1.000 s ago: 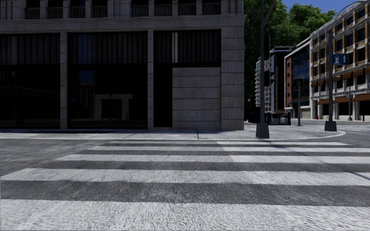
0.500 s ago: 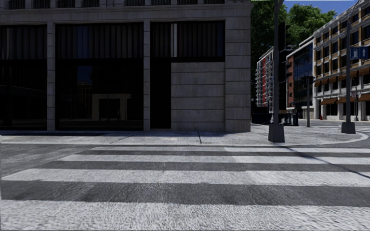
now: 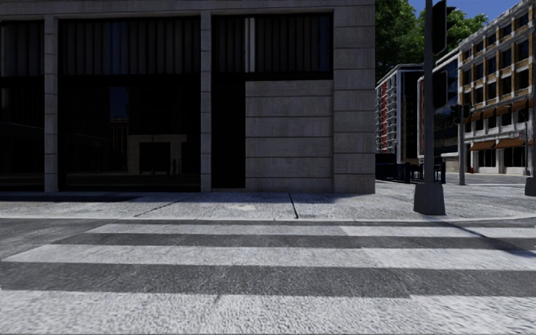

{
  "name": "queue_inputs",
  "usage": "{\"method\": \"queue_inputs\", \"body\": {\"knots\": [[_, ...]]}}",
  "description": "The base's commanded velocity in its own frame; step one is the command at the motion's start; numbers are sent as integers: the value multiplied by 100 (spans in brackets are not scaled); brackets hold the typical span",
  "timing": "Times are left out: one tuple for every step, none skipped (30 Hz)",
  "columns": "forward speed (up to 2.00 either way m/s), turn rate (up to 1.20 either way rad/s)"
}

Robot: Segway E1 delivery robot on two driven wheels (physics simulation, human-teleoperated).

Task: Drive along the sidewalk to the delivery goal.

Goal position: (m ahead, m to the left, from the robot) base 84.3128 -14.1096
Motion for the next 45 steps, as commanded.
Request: {"method": "queue_inputs", "body": {"knots": [[200,0],[200,-3],[200,-7],[200,-7],[200,-10],[200,-12],[200,-12],[200,-13],[200,-13],[200,-13],[200,-13],[200,-13],[200,-13],[200,-13],[200,-13],[200,-13],[200,-15],[200,-15],[200,-18],[200,-26],[200,-37],[200,-37],[200,-41],[200,-48],[200,-48],[200,-54],[200,-60],[200,-65],[200,-65],[200,-67],[200,-67],[200,-67],[200,-67],[200,-67],[200,-67],[200,-67],[200,-67],[200,-67],[200,-67],[200,-67],[200,-67],[200,-67],[200,-67],[200,-67],[200,-67]]}}
